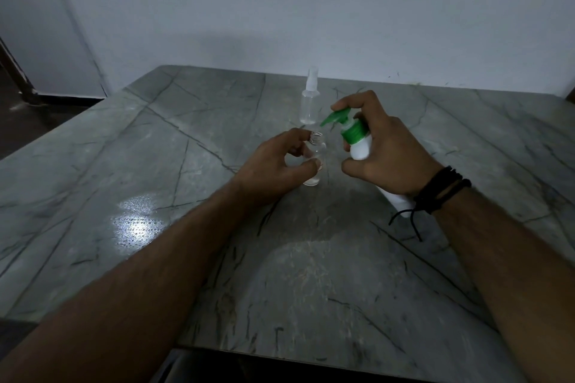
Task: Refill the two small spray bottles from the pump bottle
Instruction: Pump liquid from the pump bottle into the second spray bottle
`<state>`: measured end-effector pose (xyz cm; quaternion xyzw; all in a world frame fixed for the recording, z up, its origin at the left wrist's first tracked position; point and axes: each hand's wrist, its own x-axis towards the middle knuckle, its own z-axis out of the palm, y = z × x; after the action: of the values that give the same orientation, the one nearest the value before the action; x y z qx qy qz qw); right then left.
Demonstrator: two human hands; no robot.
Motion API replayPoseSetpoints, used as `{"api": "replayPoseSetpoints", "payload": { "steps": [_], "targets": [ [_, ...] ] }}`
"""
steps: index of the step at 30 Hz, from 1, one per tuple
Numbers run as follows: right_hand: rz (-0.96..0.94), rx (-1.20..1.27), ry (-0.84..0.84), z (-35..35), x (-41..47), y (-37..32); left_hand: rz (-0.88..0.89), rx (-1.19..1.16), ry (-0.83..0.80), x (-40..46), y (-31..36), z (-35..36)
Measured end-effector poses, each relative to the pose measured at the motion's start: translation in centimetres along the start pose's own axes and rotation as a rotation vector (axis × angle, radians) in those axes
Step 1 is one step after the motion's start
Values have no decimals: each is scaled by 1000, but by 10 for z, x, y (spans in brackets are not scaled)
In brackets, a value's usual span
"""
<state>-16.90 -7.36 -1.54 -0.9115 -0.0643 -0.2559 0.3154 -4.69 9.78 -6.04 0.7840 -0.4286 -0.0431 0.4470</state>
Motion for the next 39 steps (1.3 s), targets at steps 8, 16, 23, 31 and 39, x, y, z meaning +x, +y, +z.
{"api": "replayPoseSetpoints", "payload": {
  "steps": [8, 16, 23, 31, 39],
  "targets": [
    [-4, 1, 7, 0, 0, 2, -2, 4, 2, 0, 1, 0],
    [6, 12, 10, -2, 0, 1, 11, -16, 14, -1, 3, 0],
    [-5, 2, -9, -1, 0, 1, 1, 0, 12, -1, 1, 0],
    [-7, -10, 2, 0, 0, 1, -8, -11, 10, -1, 2, 0],
    [-2, 9, -1, -1, 1, 1, -4, 1, 0, 1, 0, 0]
  ]
}}
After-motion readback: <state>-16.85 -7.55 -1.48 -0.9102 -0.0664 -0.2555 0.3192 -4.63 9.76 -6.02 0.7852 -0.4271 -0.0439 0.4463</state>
